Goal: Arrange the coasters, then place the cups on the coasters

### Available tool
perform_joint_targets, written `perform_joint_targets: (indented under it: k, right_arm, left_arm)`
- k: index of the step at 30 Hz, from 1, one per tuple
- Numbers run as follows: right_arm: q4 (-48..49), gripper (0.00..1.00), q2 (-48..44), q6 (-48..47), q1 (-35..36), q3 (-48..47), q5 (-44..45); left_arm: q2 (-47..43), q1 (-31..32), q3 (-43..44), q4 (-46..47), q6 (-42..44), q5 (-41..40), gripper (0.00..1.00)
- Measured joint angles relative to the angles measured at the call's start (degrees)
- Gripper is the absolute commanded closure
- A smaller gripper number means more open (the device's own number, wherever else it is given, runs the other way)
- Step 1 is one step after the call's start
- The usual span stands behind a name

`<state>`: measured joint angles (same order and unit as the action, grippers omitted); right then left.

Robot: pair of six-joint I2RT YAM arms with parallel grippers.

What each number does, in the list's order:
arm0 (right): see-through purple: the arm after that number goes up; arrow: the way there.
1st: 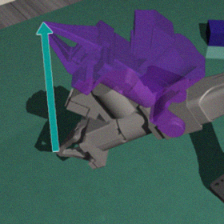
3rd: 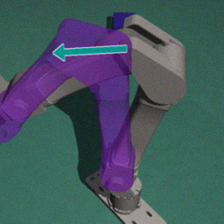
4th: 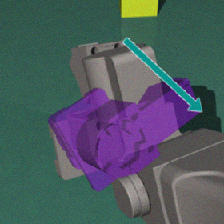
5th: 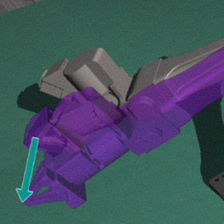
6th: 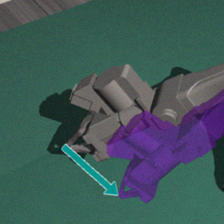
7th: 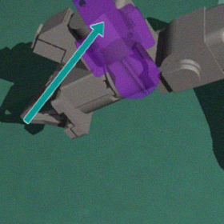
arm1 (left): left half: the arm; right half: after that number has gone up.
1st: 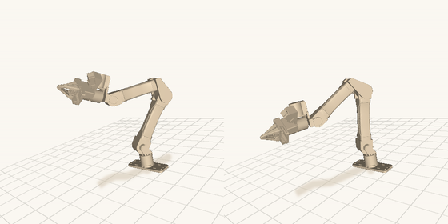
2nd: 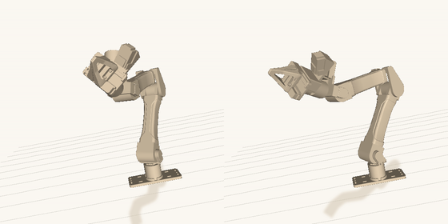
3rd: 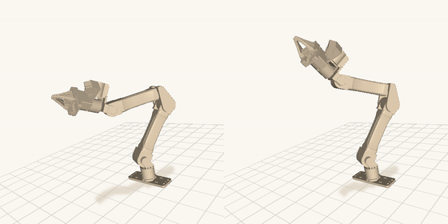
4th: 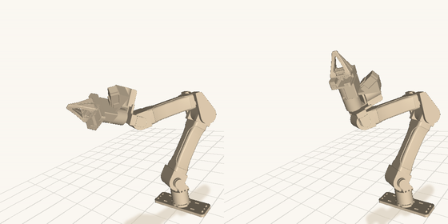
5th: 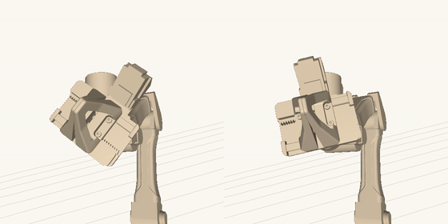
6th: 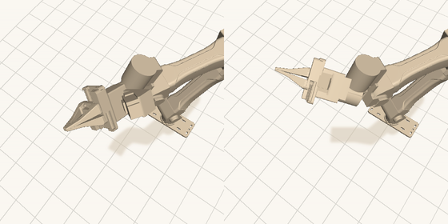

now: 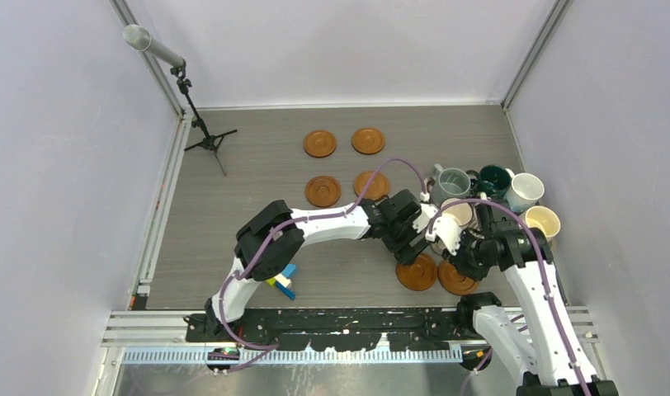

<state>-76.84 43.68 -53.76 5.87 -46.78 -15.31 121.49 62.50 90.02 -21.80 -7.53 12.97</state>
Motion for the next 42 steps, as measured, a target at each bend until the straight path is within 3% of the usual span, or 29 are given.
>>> perform_joint_targets:
  k: [7,15,25,35,42]
  right_arm:
    - [-2.93,0.76,-3.23,0.13,0.00,-2.99,-2.01]
    - [-3.72,0.75,-3.41,0.09,0.00,-3.34,-1.66]
    - [-4.24,0.75,-1.09,0.04,0.00,-3.34,-1.29]
    - [-1.38,0.71,0.74,-0.15,0.00,1.44,0.59]
    - [5.84,0.70,6.29,-0.17,0.00,5.62,4.31]
  left_arm:
    - [2.71,2.23,2.84,0.66,0.59,-2.86,0.20]
    - [2.95,3.50,2.89,0.24,4.90,-7.48,0.44]
    - [-1.95,3.96,-4.94,3.39,11.82,-11.08,0.53]
    - [-9.49,-4.79,-14.93,2.36,13.99,-8.83,0.58]
    - [-13.75,-11.85,-20.00,0.42,14.03,-6.01,0.59]
